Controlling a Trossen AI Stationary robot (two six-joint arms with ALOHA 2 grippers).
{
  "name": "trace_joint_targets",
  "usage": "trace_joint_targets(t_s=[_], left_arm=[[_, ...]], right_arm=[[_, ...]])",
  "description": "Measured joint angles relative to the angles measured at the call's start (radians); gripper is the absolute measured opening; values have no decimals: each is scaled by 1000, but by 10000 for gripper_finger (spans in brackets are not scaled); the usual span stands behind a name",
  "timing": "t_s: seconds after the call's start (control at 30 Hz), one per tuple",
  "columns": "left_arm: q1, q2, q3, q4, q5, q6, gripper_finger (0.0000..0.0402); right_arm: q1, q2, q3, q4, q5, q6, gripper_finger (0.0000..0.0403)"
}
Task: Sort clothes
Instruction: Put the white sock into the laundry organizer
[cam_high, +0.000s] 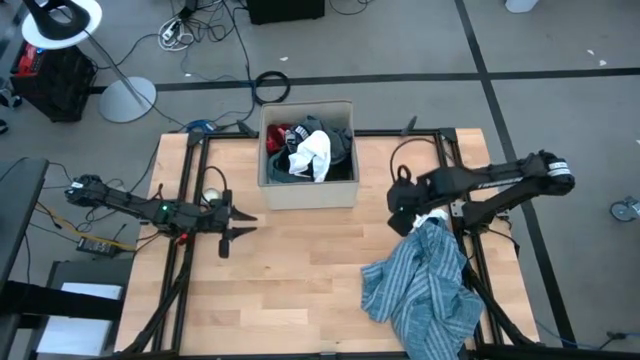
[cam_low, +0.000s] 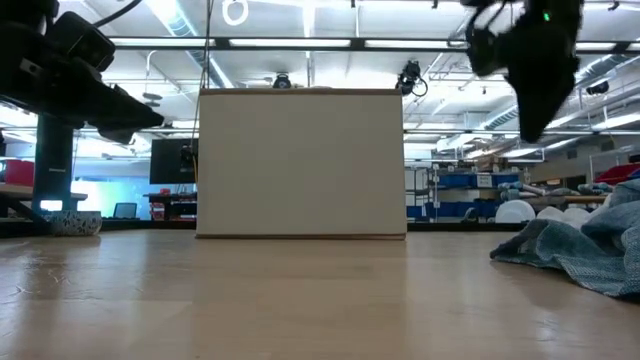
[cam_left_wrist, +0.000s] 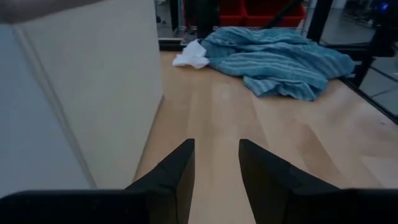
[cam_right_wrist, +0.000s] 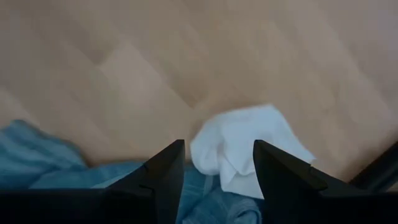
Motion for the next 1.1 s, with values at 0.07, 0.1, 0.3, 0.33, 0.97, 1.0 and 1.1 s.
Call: trace_joint_targets(t_s=[0.07, 0.1, 0.3, 0.33, 0.97, 1.0, 1.1], left_arm=[[0, 1, 0, -1, 20, -5, 131], [0, 1, 0, -2, 31, -9, 131], [0, 2, 0, -1, 60, -13, 131], [0, 2, 0, -1, 61, -13, 131], [0, 2, 0, 6, 6, -6, 131], [0, 2, 0, 11, -7, -6, 131], [0, 2, 0, 11, -27, -6, 131]], right_arm=[[-1, 0, -59, 33, -12, 41, 188], [-1, 0, -88, 51, -23, 58, 187], [-4, 0, -244, 183, -52, 119, 185], [-7, 0, -266, 203, -52, 126, 185], [-64, -31, -331, 336, -16, 76, 7], [-57, -40, -300, 318, -8, 66, 6], [-42, -63, -175, 234, 35, 56, 5]])
